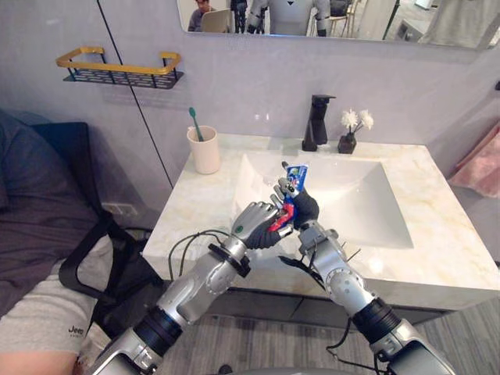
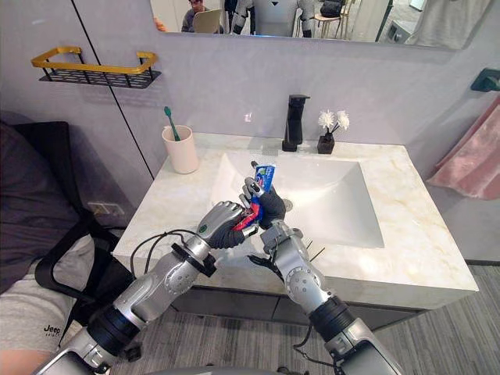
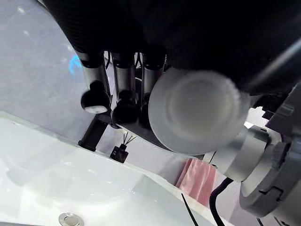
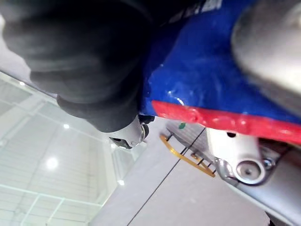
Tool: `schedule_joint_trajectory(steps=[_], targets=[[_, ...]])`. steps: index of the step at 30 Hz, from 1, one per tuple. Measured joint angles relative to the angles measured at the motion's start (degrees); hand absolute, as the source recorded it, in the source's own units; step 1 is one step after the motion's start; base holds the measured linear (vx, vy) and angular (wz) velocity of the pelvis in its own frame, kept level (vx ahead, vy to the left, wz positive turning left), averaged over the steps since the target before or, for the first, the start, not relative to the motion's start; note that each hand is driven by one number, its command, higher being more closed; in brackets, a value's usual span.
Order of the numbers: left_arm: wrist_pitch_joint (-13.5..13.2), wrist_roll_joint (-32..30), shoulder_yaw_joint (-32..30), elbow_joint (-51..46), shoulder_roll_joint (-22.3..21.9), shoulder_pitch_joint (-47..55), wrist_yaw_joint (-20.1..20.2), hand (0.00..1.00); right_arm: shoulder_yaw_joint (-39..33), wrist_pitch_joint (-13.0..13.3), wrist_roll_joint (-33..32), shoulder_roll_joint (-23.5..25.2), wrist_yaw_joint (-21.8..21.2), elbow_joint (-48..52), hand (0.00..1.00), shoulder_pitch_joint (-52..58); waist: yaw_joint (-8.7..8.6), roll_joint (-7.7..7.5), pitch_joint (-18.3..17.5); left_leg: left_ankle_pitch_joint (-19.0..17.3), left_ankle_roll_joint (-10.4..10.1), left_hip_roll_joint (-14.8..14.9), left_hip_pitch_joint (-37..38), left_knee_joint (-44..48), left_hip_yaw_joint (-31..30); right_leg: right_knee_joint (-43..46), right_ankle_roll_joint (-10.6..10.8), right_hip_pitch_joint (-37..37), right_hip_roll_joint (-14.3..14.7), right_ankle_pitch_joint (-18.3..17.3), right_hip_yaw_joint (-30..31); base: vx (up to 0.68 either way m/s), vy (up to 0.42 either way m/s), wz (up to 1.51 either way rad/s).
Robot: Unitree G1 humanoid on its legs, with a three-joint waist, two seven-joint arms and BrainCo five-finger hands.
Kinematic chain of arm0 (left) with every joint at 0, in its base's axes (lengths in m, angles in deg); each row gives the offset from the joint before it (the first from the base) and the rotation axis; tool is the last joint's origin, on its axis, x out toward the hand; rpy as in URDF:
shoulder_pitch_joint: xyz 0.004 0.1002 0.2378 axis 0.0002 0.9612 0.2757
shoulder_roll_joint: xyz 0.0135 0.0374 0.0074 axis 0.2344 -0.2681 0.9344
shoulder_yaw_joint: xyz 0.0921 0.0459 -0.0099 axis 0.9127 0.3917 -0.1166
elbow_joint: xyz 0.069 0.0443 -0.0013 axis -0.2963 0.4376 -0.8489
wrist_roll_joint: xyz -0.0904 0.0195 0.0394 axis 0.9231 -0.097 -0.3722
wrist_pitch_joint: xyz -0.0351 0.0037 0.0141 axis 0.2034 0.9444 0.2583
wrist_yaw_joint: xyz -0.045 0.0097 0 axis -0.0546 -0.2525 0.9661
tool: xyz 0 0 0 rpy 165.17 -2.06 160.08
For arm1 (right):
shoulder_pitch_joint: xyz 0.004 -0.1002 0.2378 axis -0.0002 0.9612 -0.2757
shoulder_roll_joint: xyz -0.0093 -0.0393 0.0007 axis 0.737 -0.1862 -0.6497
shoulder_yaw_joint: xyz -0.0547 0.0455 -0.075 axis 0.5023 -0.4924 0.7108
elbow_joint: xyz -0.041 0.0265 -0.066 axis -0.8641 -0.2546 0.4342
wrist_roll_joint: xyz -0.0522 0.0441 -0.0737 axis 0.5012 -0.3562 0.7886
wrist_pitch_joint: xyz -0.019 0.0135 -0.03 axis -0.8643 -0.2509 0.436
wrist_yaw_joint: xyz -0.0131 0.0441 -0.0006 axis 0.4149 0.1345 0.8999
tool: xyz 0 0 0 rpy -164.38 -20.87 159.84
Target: Organize washtable
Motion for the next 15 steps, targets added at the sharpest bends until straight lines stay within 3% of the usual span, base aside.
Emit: schedule_joint_trajectory(steps=[11, 13, 15], targets=[[-0.59, 5.06, -12.62, -8.01, -9.84, 10.82, -2.82, 0.0, -6.43, 0.33, 17.8, 9.9, 2.54, 4.91, 1.0, 2.15, 0.77, 0.21, 0.1, 0.18, -0.06, -0.23, 0.86, -0.76, -0.93, 1.71, 0.33, 0.13, -0.4, -1.57, -1.6, -0.02, -0.011, 0.07], [-0.53, 7.86, -18.35, -9.98, -12.17, 12.91, -5.39, 0.0, -10.74, 1.29, 19.77, 11.09, 3.5, 5.6, 1.0, 2.63, 1.1, 0.22, 0.11, 0.19, -0.04, -0.46, 0.83, -0.75, -1.65, 1.71, 0.51, 0.38, -0.57, -1.7, -2.11, 0.01, -0.008, 0.15], [1.26, 13.69, -33.04, -11.8, -14.18, 15.31, -10.87, 0.0, -21.47, 4.61, 23.5, 10.59, 6.29, 7.83, 1.0, 4.11, 1.49, 0.32, 0.17, 0.32, 0.13, -0.73, 0.79, -0.75, -1.94, 1.64, 0.8, 1.1, -0.84, -2.02, -2.96, 0.02, -0.004, 0.21]])
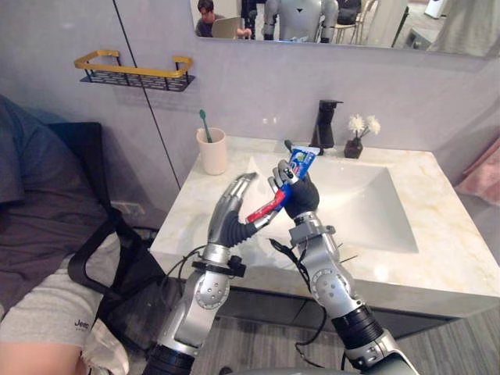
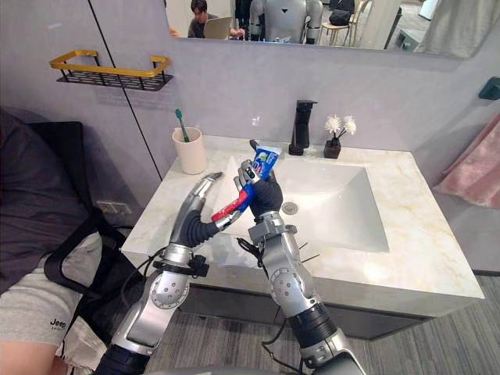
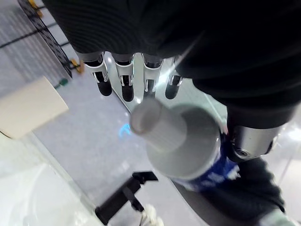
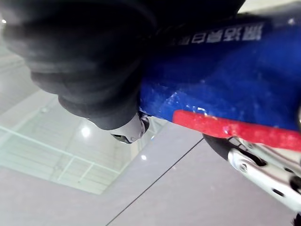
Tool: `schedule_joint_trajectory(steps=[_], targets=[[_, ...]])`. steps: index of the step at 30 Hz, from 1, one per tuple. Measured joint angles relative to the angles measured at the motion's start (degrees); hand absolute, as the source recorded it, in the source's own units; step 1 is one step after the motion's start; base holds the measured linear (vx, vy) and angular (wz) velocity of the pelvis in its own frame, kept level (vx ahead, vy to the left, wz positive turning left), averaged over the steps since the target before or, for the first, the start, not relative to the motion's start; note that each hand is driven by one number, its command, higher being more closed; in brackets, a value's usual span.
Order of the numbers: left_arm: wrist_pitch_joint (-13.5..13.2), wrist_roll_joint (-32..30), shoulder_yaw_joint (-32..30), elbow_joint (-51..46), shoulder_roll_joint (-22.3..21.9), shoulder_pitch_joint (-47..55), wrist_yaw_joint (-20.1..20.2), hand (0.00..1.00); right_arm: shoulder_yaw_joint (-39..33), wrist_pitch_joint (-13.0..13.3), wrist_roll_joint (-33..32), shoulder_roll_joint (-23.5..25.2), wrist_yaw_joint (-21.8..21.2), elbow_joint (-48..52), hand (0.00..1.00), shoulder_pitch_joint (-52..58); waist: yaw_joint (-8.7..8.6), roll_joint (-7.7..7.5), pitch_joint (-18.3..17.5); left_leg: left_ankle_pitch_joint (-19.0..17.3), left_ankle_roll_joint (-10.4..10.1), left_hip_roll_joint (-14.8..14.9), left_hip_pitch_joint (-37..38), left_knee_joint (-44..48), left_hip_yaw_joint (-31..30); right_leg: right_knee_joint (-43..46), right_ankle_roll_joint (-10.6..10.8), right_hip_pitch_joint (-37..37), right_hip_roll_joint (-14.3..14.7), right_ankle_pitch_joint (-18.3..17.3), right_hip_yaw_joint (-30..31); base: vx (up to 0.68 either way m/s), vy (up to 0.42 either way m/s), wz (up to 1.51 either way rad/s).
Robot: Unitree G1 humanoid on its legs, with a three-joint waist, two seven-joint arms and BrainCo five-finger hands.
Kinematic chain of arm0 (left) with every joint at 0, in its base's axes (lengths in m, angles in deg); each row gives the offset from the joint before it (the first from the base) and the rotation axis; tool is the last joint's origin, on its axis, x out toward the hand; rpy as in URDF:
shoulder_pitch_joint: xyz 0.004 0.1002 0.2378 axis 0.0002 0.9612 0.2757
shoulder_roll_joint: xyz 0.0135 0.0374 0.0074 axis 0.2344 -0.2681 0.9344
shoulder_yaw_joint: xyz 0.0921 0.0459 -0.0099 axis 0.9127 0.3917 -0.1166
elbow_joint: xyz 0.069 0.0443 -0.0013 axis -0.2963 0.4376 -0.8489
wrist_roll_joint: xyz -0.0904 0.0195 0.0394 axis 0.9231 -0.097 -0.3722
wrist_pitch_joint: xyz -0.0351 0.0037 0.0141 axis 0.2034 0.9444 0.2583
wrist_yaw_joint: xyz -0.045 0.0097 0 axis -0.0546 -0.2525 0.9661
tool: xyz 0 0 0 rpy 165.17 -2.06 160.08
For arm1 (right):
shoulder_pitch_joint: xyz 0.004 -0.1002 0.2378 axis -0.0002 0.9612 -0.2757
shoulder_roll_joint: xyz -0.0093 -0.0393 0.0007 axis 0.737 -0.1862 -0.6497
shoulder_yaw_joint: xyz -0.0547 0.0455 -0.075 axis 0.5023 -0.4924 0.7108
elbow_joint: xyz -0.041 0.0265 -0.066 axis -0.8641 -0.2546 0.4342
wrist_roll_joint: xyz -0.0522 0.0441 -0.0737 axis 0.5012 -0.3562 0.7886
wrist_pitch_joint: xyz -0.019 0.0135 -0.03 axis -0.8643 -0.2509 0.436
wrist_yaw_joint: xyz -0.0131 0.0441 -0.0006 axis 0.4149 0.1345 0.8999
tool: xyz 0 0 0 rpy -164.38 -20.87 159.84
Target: Organize washtable
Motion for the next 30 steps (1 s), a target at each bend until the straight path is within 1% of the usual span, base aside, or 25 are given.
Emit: schedule_joint_trajectory(steps=[1, 2, 4, 5, 7, 9, 11, 13, 14, 16, 17, 18, 20, 22, 23, 24, 25, 27, 28, 29, 30], targets=[[0.36, 1.25, -3.26, -0.08, 0.09, 0.89, -1.17, 0.0, -2.32, 0.9, 0.79, -0.02, 0.73, 0.63, 1.0, 0.19, 0.11, 0.07, 0.04, 0.04, 0.05, -0.02, -0.01, 0.0, 0.0, 0.0, 0.03, 0.02, -0.07, -0.07, -0.13, 0.02, -0.01, 0.13], [0.75, 3.13, -7.69, -0.1, 0.44, 3.49, -2.85, 0.0, -6.83, 2.74, 2.43, -0.43, 2.02, 2.06, 1.0, 0.64, 0.23, 0.22, 0.14, 0.04, 0.05, -0.02, -0.05, 0.0, -0.15, -0.01, 0.17, 0.02, -0.29, -0.23, -0.4, 0.0, -0.013, 0.09], [0.81, 6.07, -10.18, -0.12, 0.51, 7.52, -3.72, 0.0, -10.74, 4.7, 4.83, -1.99, 3.61, 3.91, 1.0, 1.04, 0.33, 0.41, 0.26, 0.02, 0.05, -0.26, -0.13, -0.03, -0.36, -0.14, 0.26, 0.04, -0.62, -0.29, -0.75, 0.01, -0.008, 0.08], [0.81, 7.68, -10.67, -0.12, -0.56, 8.97, -3.92, 0.0, -11.84, 5.34, 6.07, -2.29, 4.11, 4.77, 1.0, 1.05, 0.57, 0.4, 0.26, 0.02, 0.05, -0.31, -0.25, -0.05, -0.45, -0.27, 0.27, 0.03, -0.68, -0.29, -0.86, 0.0, -0.008, 0.05], [0.75, 10.7, -11.14, -0.09, -3.02, 10.3, -3.71, 0.0, -12.43, 5.58, 9.1, -1.62, 4.64, 6.67, 1.0, 1.12, 0.86, 0.41, 0.27, 0.02, 0.04, -0.24, -0.38, -0.1, -0.74, -0.37, 0.26, 0.06, -0.63, -0.29, -1.09, -0.01, -0.015, 0.04], [0.63, 12.64, -11.44, 0.07, -4.59, 11.23, -2.88, 0.0, -13.05, 5.56, 11.46, -1.61, 5.42, 7.62, 1.0, 1.3, 1.46, 0.44, 0.29, 0.02, 0.04, -0.19, -0.48, -0.23, -1.26, -0.41, 0.21, 0.1, -0.6, -0.33, -1.34, -0.02, -0.024, 0.07], [0.02, 14.68, -13.41, 2.17, -5.4, 12.41, -2.01, 0.0, -14.54, 5.56, 13.91, -1.47, 6.28, 8.06, 1.0, 1.3, 1.65, 0.44, 0.28, 0.03, 0.03, -0.22, -0.95, -0.44, -1.68, -0.51, 0.21, 0.15, -0.65, -0.38, -2.32, -0.04, -0.03, 0.21], [0.0, 16.87, -16.98, 8.38, -5.53, 13.33, -0.55, 0.0, -17.0, 5.52, 15.73, -0.92, 7.14, 8.07, 1.0, 1.3, 1.91, 0.45, 0.28, 0.08, -0.02, -0.31, -1.38, -0.44, -2.52, -0.63, 0.22, 0.15, -0.67, -0.38, -3.03, -0.02, -0.025, 0.2], [0.08, 17.42, -17.9, 10.3, -5.6, 13.67, -0.12, 0.0, -17.4, 5.52, 16.04, -0.92, 7.68, 8.07, 1.0, 1.3, 2.0, 0.45, 0.28, 0.09, -0.02, -0.33, -1.42, -0.44, -2.65, -0.65, 0.23, 0.16, -0.67, -0.39, -3.11, -0.01, -0.021, 0.09], [0.63, 19.64, -19.49, 18.21, -5.99, 15.45, 1.37, 0.0, -19.64, 5.48, 17.8, -0.95, 8.64, 8.12, 1.0, 1.3, 2.43, 0.41, 0.27, 0.09, -0.01, -0.55, -1.7, -0.45, -3.18, -0.69, 0.35, 0.29, -0.8, -0.47, -3.72, -0.01, -0.019, 0.11], [0.9, 19.9, -19.51, 20.36, -6.01, 15.7, 1.87, 0.0, -20.48, 5.48, 18.24, -0.97, 8.89, 8.12, 1.0, 1.3, 2.68, 0.42, 0.27, 0.1, -0.01, -0.62, -1.81, -0.45, -3.25, -0.7, 0.38, 0.36, -0.86, -0.49, -3.95, 0.0, -0.011, 0.17], [1.52, 20.96, -19.53, 24.46, -6.12, 16.1, 3.47, 0.0, -21.89, 5.42, 18.72, -1.01, 9.17, 8.12, 1.0, 1.29, 3.18, 0.4, 0.27, 0.11, -0.02, -0.77, -2.02, -0.45, -3.64, -0.71, 0.46, 0.48, -0.97, -0.55, -4.34, -0.01, -0.009, 0.19], [2.35, 21.43, -19.5, 29.99, -6.51, 17.08, 5.46, 0.0, -22.71, 5.3, 20.52, -1.11, 9.44, 8.12, 1.0, 1.26, 3.33, 0.27, 0.3, 0.31, 0.01, -1.13, -2.6, -0.46, -4.69, -0.68, 0.64, 0.17, -1.36, -0.74, -5.51, -0.03, -0.011, 0.26], [2.61, 21.43, -19.49, 31.86, -6.66, 17.43, 6.55, 0.0, -22.75, 5.19, 21.23, -1.23, 9.7, 8.12, 1.0, 1.02, 3.63, 0.22, 0.31, 0.38, 0.02, -1.23, -3.02, -0.46, -4.91, -0.68, 0.66, -0.06, -1.52, -0.76, -5.79, -0.03, -0.002, 0.13], [2.72, 21.43, -19.33, 33.24, -6.69, 17.71, 7.63, 0.0, -22.93, 4.94, 22.46, -1.56, 10.24, 8.09, 1.0, 0.57, 4.43, 0.15, 0.38, 0.49, 0.0, -1.28, -3.5, -0.46, -5.23, -0.66, 0.67, -0.18, -1.61, -0.75, -5.97, -0.02, -0.008, 0.11], [2.7, 21.42, -19.04, 34.46, -6.66, 17.73, 8.75, 0.0, -23.05, 4.44, 23.02, -2.46, 10.49, 7.79, 1.0, -0.26, 4.86, -0.06, 0.53, 0.62, -0.01, -1.33, -3.84, -0.46, -5.5, -0.66, 0.67, -0.33, -1.69, -0.75, -6.32, -0.01, -0.013, 0.14], [2.7, 21.42, -18.87, 35.06, -6.66, 17.76, 8.9, 0.0, -22.95, 4.26, 23.22, -2.97, 10.5, 7.24, 1.0, -1.19, 4.86, -0.13, 0.55, 0.7, -0.01, -1.38, -4.05, -0.46, -5.82, -0.66, 0.67, -0.39, -1.72, -0.75, -6.65, -0.03, -0.019, 0.21], [2.69, 21.48, -17.69, 37.89, -6.48, 17.43, 10.56, 0.0, -22.89, 3.57, 24.7, -6.15, 10.6, 3.63, 1.0, -7.77, 4.95, -0.38, 0.91, 1.22, -0.02, -1.48, -5.48, -0.45, -6.71, -0.6, 0.68, -1.35, -1.73, -0.73, -7.52, -0.04, -0.022, 0.22], [2.65, 21.51, -16.3, 39.38, -5.89, 17.26, 11.22, 0.0, -22.86, 3.21, 25.07, -7.89, 10.69, 2.0, 1.0, -10.29, 5.29, -0.45, 0.95, 1.39, -0.01, -1.44, -6.08, -0.31, -7.1, -0.57, 0.65, -1.8, -1.53, -0.69, -7.71, -0.03, -0.021, 0.13], [2.66, 21.51, -15.01, 40.36, -5.33, 17.09, 11.56, 0.0, -22.79, 3.15, 25.23, -9.3, 10.71, 0.82, 1.0, -11.87, 5.78, -0.55, 1.04, 1.48, -0.03, -1.42, -6.36, -0.18, -7.38, -0.56, 0.62, -2.07, -1.53, -0.66, -7.79, -0.01, -0.018, 0.14], [2.67, 21.5, -12.86, 41.71, -4.41, 16.88, 12.49, 0.0, -22.62, 2.94, 25.77, -12.0, 10.99, -1.53, 1.0, -14.9, 6.57, -0.84, 1.46, 1.86, 0.22, -1.41, -6.67, -0.11, -7.82, -0.56, 0.59, -2.13, -1.52, -0.63, -8.2, 0.0, -0.019, 0.25]])
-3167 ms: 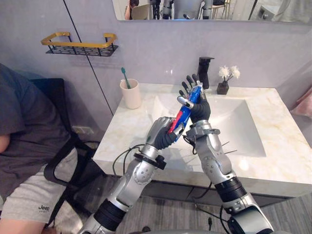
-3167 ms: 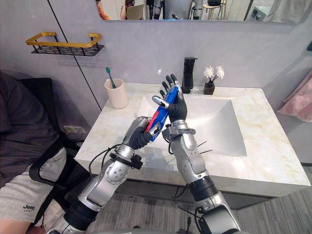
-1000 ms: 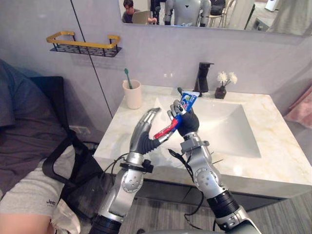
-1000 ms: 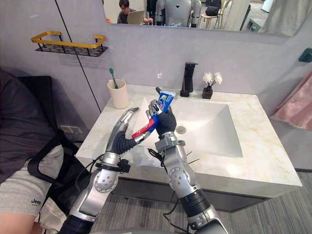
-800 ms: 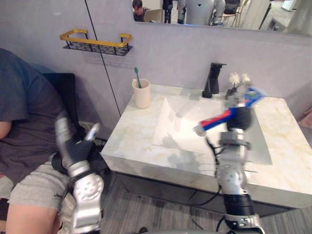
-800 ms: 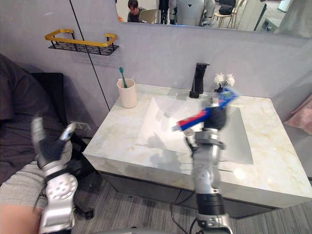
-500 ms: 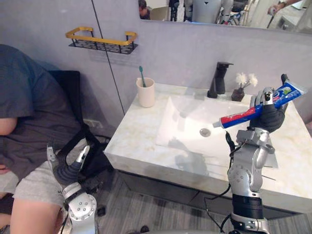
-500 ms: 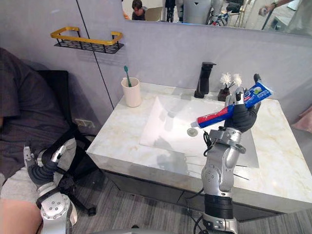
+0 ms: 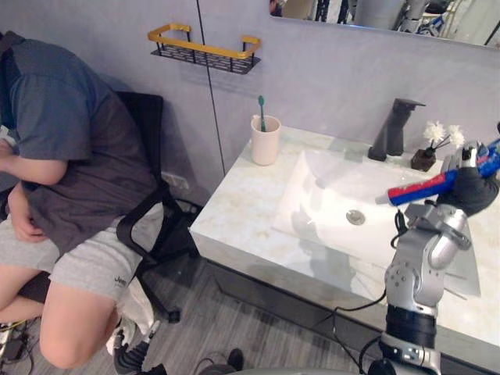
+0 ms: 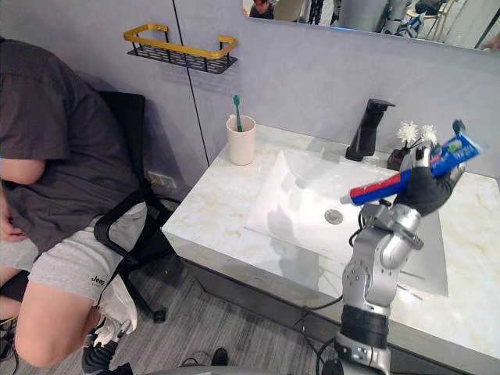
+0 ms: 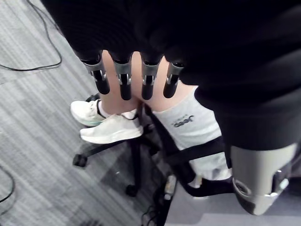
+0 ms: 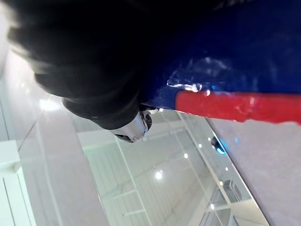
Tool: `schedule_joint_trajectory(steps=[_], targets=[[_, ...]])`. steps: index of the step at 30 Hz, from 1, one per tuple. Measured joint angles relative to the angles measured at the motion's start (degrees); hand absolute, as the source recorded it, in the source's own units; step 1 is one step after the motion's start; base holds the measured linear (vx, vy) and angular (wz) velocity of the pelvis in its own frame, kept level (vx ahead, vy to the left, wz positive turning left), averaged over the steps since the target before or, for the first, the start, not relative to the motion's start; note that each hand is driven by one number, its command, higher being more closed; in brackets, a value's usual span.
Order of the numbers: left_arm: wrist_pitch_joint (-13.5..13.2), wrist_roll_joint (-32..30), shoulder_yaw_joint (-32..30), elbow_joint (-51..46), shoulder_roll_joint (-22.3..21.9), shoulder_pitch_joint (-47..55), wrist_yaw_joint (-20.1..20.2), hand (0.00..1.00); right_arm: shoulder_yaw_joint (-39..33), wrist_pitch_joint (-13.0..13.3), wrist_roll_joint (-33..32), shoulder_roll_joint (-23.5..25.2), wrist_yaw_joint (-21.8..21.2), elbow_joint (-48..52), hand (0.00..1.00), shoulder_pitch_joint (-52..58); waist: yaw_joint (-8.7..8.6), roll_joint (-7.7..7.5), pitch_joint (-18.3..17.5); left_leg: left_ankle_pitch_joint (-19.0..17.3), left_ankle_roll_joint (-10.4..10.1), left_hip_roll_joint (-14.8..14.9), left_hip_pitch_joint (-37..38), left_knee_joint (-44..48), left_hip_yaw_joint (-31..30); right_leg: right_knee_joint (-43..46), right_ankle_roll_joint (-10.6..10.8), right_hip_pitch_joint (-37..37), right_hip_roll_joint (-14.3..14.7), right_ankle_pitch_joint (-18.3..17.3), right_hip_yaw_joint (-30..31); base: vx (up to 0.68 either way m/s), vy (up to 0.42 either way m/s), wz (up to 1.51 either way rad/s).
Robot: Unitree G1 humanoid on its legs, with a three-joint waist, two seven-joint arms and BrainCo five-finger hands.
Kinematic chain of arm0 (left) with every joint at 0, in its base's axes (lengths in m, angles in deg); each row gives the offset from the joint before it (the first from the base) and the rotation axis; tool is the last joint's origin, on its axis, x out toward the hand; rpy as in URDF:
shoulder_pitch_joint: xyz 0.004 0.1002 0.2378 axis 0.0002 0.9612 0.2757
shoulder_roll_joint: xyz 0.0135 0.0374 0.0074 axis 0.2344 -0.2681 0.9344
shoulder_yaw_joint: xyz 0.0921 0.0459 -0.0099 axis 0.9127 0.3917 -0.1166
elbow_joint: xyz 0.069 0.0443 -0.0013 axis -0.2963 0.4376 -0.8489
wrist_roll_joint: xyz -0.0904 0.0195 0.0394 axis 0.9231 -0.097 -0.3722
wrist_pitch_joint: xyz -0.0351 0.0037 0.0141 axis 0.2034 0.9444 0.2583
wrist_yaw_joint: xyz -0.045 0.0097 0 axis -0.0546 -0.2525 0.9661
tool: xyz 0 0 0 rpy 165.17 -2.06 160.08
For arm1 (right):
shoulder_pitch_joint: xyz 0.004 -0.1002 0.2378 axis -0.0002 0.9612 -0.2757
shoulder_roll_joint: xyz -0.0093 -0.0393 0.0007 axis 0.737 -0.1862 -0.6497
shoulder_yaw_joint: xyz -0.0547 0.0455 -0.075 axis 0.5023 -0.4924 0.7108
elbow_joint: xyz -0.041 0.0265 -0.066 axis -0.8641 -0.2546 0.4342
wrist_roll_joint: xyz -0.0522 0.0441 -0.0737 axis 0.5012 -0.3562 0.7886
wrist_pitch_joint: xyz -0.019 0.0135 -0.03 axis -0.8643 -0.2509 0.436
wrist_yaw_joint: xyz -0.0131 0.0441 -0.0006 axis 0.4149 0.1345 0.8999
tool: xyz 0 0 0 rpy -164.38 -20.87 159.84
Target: Organize washtable
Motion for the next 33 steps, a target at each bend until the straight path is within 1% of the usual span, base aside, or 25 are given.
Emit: schedule_joint_trajectory(steps=[3, 5, 7, 11, 12, 15, 17, 21, 23, 24, 25, 27, 31, 32, 33], targets=[[-0.12, -0.21, 3.92, 1.71, 1.33, -0.03, 1.35, 0.0, 0.65, -0.21, 1.49, -5.03, 0.93, -5.87, 1.0, -8.56, 1.5, -0.38, 0.68, 0.63, -0.22, 0.04, -1.39, 0.05, -1.29, -0.05, -0.02, -0.57, 0.2, -0.01, -1.48, -0.01, -0.023, 0.24], [-0.2, -0.21, 5.05, 2.19, 1.56, -0.07, 1.86, 0.0, 3.24, -0.56, 1.7, -9.05, 1.73, -9.67, 1.0, -14.17, 1.86, -0.29, 1.43, 1.07, -0.36, -0.01, -2.55, 0.06, -2.47, -0.06, -0.03, -1.04, 0.32, -0.01, -2.58, -0.02, -0.024, 0.3], [-0.38, -0.21, 6.18, 2.37, 2.36, -0.08, 2.44, 0.0, 5.38, -1.51, 3.35, -13.18, 2.23, -13.79, 1.0, -20.6, 3.36, -0.39, 2.9, 1.41, -0.63, 0.07, -3.49, 0.06, -3.6, -0.06, -0.06, -1.46, 0.82, -0.02, -3.84, -0.03, -0.037, 0.28], [-1.33, -0.19, 7.64, 3.67, 3.38, -1.37, 3.49, 0.0, 8.68, -2.21, 3.95, -18.31, 4.13, -19.9, 1.0, -30.3, 4.93, -0.06, 4.98, 2.4, -0.82, -0.06, -5.96, 0.07, -6.39, -0.07, -0.12, -2.59, 0.9, -0.06, -6.3, -0.03, -0.017, 0.34], [-1.49, -0.16, 7.95, 4.18, 3.62, -1.91, 3.54, 0.0, 9.01, -2.34, 3.95, -18.8, 4.4, -21.2, 1.0, -32.82, 5.77, -0.1, 5.61, 2.58, -0.87, -0.03, -6.63, 0.08, -6.68, -0.07, -0.12, -3.13, 0.96, -0.06, -7.05, -0.02, -0.014, 0.24], [-2.0, 0.12, 9.28, 4.32, 4.22, -2.38, 3.6, 0.0, 10.52, -2.38, 4.24, -19.76, 5.68, -24.26, 1.0, -36.77, 6.52, -0.03, 7.0, 3.07, -1.04, -0.31, -7.87, 0.08, -8.35, -0.08, -0.14, -3.48, 0.98, -0.08, -8.76, -0.02, -0.011, 0.29], [-2.06, 0.28, 9.77, 4.41, 4.47, -2.74, 3.57, 0.0, 11.54, -2.61, 5.59, -20.62, 6.57, -26.37, 1.0, -38.49, 7.84, 0.01, 8.04, 3.34, -1.07, -0.51, -8.8, 0.09, -9.13, -0.12, -0.14, -4.06, 0.95, -0.08, -9.41, -0.01, 0.008, 0.21], [-2.15, 0.33, 10.77, 4.8, 5.28, -3.64, 3.54, 0.0, 11.58, -4.11, 6.69, -20.7, 8.06, -27.63, 1.0, -39.79, 8.01, 0.21, 9.92, 3.76, -1.17, -0.82, -9.87, 0.09, -10.98, -0.14, -0.2, -4.14, 0.99, -0.18, -11.71, -0.02, 0.007, 0.24], [-2.38, 0.34, 11.49, 4.86, 5.7, -3.95, 3.53, 0.0, 11.56, -4.4, 8.24, -20.79, 8.64, -28.58, 1.0, -39.79, 8.3, 0.26, 10.09, 4.03, -1.33, -0.91, -10.78, 0.09, -11.54, -0.12, -0.2, -4.87, 1.02, -0.19, -12.18, -0.01, 0.013, 0.17], [-2.47, 0.34, 11.63, 4.97, 5.68, -4.52, 3.51, 0.0, 11.48, -4.76, 8.45, -21.02, 9.31, -28.6, 1.0, -39.78, 8.78, 0.54, 10.36, 4.25, -1.38, -0.95, -11.47, 0.09, -11.95, -0.13, -0.2, -5.32, 1.08, -0.19, -12.55, -0.02, 0.014, 0.17], [-2.5, 0.34, 11.95, 4.98, 5.69, -5.0, 3.47, 0.0, 11.36, -5.15, 8.8, -21.04, 9.83, -28.64, 1.0, -39.77, 8.79, 0.87, 10.84, 4.38, -1.43, -1.02, -11.7, 0.09, -12.41, -0.13, -0.2, -5.36, 1.1, -0.2, -13.1, -0.02, 0.011, 0.17], [-2.59, 0.35, 12.29, 4.98, 5.7, -5.08, 3.42, 0.0, 11.37, -5.43, 9.85, -21.04, 10.63, -29.24, 1.0, -39.77, 8.9, 1.11, 11.0, 4.44, -1.43, -1.15, -11.86, 0.09, -12.76, -0.12, -0.17, -5.36, 1.06, -0.31, -13.47, -0.01, 0.014, 0.12], [-2.75, 0.35, 13.12, 4.97, 6.02, -5.09, 3.33, 0.0, 11.57, -6.24, 10.52, -21.04, 10.76, -30.2, 1.0, -39.77, 9.08, 1.19, 11.06, 4.45, -1.43, -1.22, -11.86, 0.1, -12.71, -0.12, -0.19, -5.37, 0.98, -0.39, -13.45, 0.0, 0.013, 0.01], [-2.76, 0.36, 13.25, 4.97, 6.2, -5.09, 3.34, 0.0, 11.6, -6.24, 10.56, -21.04, 10.73, -30.8, 0.0, -39.77, 9.09, 1.19, 11.06, 4.45, -1.43, -1.21, -11.85, 0.1, -12.69, -0.11, -0.19, -5.37, 0.98, -0.39, -13.43, -0.03, 0.032, -0.02], [-2.77, 0.4, 13.72, 4.97, 6.49, -5.09, 3.33, 0.0, 11.9, -6.35, 10.55, -21.03, 10.68, -31.98, 0.0, -39.77, 9.11, 1.21, 11.07, 4.45, -1.43, -1.19, -11.84, 0.1, -12.62, -0.08, -0.22, -5.43, 0.97, -0.41, -13.34, -0.03, 0.028, -0.03]])
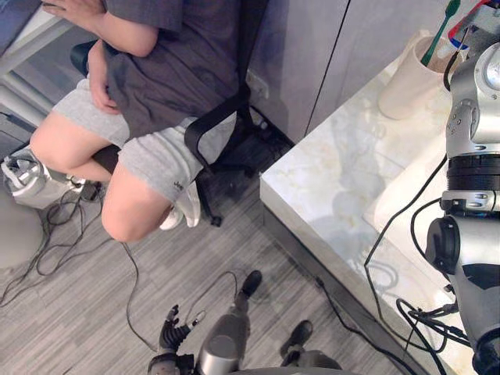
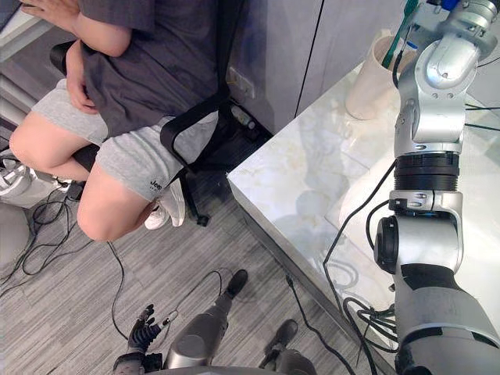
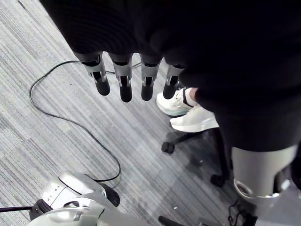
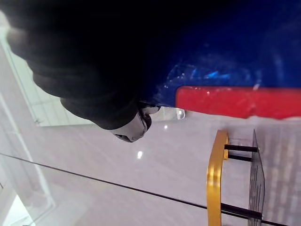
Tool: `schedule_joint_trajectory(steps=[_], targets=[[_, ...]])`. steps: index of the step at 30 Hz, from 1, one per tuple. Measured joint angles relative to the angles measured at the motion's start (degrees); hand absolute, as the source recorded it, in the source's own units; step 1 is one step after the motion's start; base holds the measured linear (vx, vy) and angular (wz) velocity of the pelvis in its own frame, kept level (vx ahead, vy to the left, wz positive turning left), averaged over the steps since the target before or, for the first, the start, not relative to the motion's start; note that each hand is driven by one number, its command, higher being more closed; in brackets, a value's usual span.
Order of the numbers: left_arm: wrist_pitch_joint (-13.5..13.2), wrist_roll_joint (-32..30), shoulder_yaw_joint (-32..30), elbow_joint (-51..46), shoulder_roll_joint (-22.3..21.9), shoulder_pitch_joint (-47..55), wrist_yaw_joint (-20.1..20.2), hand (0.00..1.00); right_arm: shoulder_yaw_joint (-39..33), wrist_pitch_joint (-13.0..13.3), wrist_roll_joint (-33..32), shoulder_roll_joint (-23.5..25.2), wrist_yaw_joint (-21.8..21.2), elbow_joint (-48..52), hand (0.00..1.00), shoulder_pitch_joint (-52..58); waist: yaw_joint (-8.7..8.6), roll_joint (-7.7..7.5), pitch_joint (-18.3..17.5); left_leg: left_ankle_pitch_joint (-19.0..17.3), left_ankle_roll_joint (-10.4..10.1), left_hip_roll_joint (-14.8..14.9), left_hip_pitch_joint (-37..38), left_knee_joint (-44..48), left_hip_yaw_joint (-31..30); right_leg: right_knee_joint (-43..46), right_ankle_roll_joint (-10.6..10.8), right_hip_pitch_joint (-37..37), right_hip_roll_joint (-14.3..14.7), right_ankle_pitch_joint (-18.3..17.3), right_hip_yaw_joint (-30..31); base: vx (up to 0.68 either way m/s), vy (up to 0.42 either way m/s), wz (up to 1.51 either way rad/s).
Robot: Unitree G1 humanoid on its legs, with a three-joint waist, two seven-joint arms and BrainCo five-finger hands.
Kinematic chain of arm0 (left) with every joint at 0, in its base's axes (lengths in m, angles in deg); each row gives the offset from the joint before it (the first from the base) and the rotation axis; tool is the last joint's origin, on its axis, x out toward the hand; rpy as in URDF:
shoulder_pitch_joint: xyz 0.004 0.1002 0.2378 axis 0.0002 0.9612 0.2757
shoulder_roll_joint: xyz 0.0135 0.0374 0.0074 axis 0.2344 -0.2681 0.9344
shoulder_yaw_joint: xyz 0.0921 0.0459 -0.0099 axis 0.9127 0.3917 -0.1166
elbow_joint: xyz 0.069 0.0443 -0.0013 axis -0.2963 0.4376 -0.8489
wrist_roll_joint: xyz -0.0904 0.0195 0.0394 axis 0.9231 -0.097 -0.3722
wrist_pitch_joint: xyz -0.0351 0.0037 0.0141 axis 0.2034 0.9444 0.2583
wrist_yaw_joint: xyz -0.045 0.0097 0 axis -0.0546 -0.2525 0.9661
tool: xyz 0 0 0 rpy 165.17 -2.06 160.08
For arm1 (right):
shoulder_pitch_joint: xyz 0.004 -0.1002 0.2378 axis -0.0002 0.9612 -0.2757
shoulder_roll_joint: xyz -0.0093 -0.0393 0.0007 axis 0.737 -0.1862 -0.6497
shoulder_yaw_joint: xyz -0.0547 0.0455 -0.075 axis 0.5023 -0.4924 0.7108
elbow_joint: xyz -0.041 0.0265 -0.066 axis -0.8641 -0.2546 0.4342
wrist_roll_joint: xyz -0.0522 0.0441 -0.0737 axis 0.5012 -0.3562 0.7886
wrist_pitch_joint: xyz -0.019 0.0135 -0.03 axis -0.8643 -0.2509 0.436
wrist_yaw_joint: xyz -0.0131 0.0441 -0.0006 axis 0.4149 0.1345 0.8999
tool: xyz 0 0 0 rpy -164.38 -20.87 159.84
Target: Organize washtable
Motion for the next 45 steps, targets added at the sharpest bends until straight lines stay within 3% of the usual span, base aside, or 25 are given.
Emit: schedule_joint_trajectory(steps=[5, 20, 26, 30, 36, 38, 40, 41, 45], targets=[[0.0, 0.5, 0.71, 0.04, -0.04, -1.07, -0.07, 0.0, 1.33, -0.15, 0.0, 0.14, -0.21, -1.35, 0.0, 0.07, -0.06, 0.9, 0.67, 0.09, -0.03, 0.18, 0.01, -0.01, 0.21, 0.31, -0.12, -0.22, 0.06, -0.08, 0.2, -0.04, 0.03, -0.03], [0.04, 0.53, 1.87, -0.16, 0.56, -1.6, -0.95, 0.0, 1.22, -0.44, 1.67, 1.67, -0.4, 1.37, 0.0, 5.79, -0.31, 0.82, 0.72, 0.09, -0.03, 0.59, 1.06, -0.01, 0.57, 2.45, -0.23, -0.31, -0.06, -1.2, 1.21, -0.01, 0.014, -0.01], [0.2, 0.5, 1.75, 0.65, 1.06, -1.59, -0.82, 0.0, 1.21, -0.48, 2.1, 1.38, -1.54, 6.49, 0.0, 6.41, -1.76, 0.43, 0.7, 0.09, -0.03, 0.76, 2.08, -0.03, 1.11, 2.7, -0.24, 0.39, -0.07, -1.2, 1.76, -0.04, 0.021, -0.05], [0.28, 0.37, 1.66, 0.65, 1.62, -1.57, -0.47, 0.0, 1.27, -0.22, 2.16, -3.13, -1.98, 13.05, 0.0, 6.4, -2.58, -0.47, 0.51, 0.08, -0.02, 1.08, 2.63, -0.04, 1.7, 2.69, -0.26, 0.7, 0.1, -1.17, 2.31, -0.04, 0.01, -0.07], [0.39, 0.34, 0.9, 0.89, 3.31, -1.54, 0.4, 0.0, 0.82, 2.03, 1.99, -14.94, -4.36, 19.05, 0.0, 7.52, -6.83, -3.76, -1.69, 0.04, -0.01, 1.45, 4.89, -0.04, 4.9, 1.91, -0.43, 2.15, 0.19, -0.78, 4.63, -0.02, 0.011, -0.18], [0.42, 0.35, -0.26, 1.19, 3.32, -1.54, 0.37, 0.0, -2.07, 3.09, 2.04, -18.16, -4.94, 22.9, 0.0, 11.34, -8.3, -5.01, -2.59, 0.0, 0.02, 1.82, 5.54, -0.05, 6.85, 1.71, -0.71, 2.37, 0.4, -0.52, 5.77, -0.04, 0.007, -0.35], [0.84, 0.34, -1.31, 1.71, 3.26, -1.52, 0.27, 0.0, -10.6, 5.09, 2.14, -19.88, -5.4, 26.48, 0.0, 19.73, -9.76, -6.01, -4.9, -0.72, 0.36, 2.76, 6.69, -0.06, 10.21, 1.74, -1.13, 1.55, 0.82, -0.04, 8.51, -0.08, 0.008, -0.62], [0.86, 0.34, -1.41, 1.74, 3.2, -1.53, 0.24, 0.0, -12.05, 5.26, 2.14, -19.87, -5.39, 26.58, 0.0, 20.75, -9.91, -6.03, -5.26, -0.86, 0.38, 2.86, 6.79, -0.06, 10.59, 1.73, -1.13, 1.49, 0.85, -0.03, 8.87, -0.07, 0.008, -0.66], [1.25, 0.34, -3.57, 4.09, 2.05, -1.47, 0.19, 0.0, -33.94, 6.06, 1.79, -17.23, -4.94, 26.47, 0.0, 38.77, -13.22, -5.51, -8.88, -1.85, 0.72, 3.49, 9.22, -0.38, 15.54, 1.6, -0.65, 1.44, 0.88, 0.27, 13.76, -0.04, 0.013, -0.55]])
